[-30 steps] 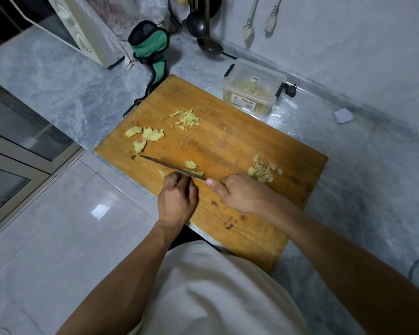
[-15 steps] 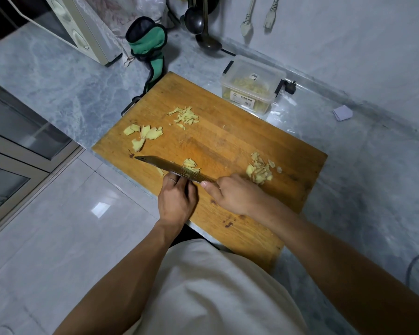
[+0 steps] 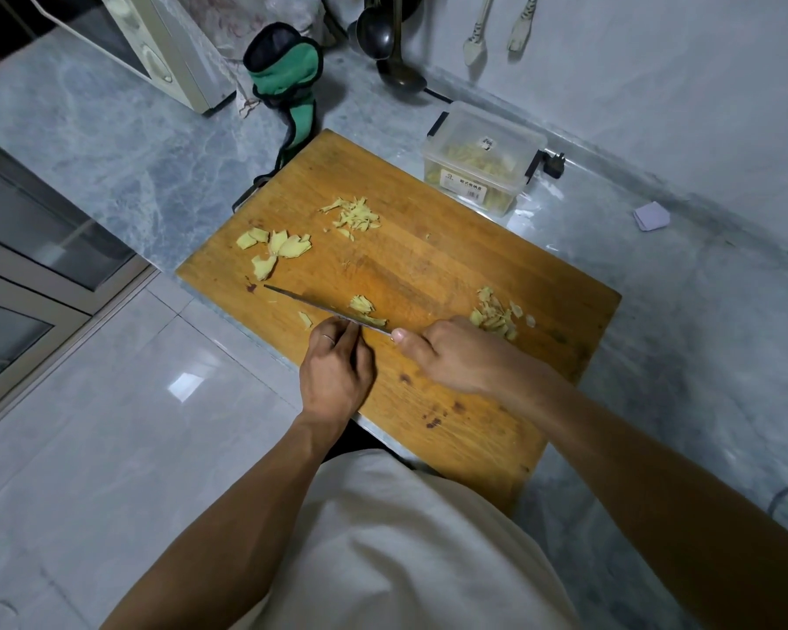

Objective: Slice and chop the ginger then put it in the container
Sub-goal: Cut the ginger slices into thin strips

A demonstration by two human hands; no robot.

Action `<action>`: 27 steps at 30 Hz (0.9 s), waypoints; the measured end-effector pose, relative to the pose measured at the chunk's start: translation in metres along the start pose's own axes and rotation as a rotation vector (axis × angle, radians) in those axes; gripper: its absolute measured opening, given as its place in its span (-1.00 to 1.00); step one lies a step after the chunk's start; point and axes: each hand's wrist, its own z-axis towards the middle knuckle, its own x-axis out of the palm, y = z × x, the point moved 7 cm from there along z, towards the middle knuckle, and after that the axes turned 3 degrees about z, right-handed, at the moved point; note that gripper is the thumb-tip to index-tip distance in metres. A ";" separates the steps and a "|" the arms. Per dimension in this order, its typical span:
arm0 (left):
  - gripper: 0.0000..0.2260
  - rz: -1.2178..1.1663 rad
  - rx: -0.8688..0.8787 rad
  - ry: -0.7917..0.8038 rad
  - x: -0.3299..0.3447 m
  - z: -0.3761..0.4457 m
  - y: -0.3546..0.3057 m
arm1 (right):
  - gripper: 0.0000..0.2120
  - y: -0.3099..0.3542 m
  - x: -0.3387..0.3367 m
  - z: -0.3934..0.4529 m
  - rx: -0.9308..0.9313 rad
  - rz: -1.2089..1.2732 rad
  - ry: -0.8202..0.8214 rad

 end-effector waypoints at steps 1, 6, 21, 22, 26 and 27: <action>-0.80 -0.002 -0.002 -0.006 0.000 0.000 0.000 | -0.31 0.000 -0.001 0.000 0.005 -0.002 0.005; -0.85 -0.018 -0.015 -0.030 0.001 -0.001 0.001 | -0.36 0.004 0.003 0.005 0.034 -0.008 0.031; -0.73 -0.010 -0.031 0.005 0.007 -0.001 0.004 | -0.32 0.007 0.001 -0.003 0.007 0.040 0.018; -0.72 -0.013 -0.030 0.006 0.007 -0.001 0.004 | -0.30 0.006 0.002 -0.002 0.007 0.041 0.012; -0.70 -0.032 -0.029 -0.014 0.006 0.000 0.004 | -0.32 0.002 0.005 0.001 0.005 0.039 0.001; -0.70 -0.034 -0.031 -0.014 0.007 0.000 0.004 | -0.32 0.002 0.005 0.002 0.009 0.041 -0.002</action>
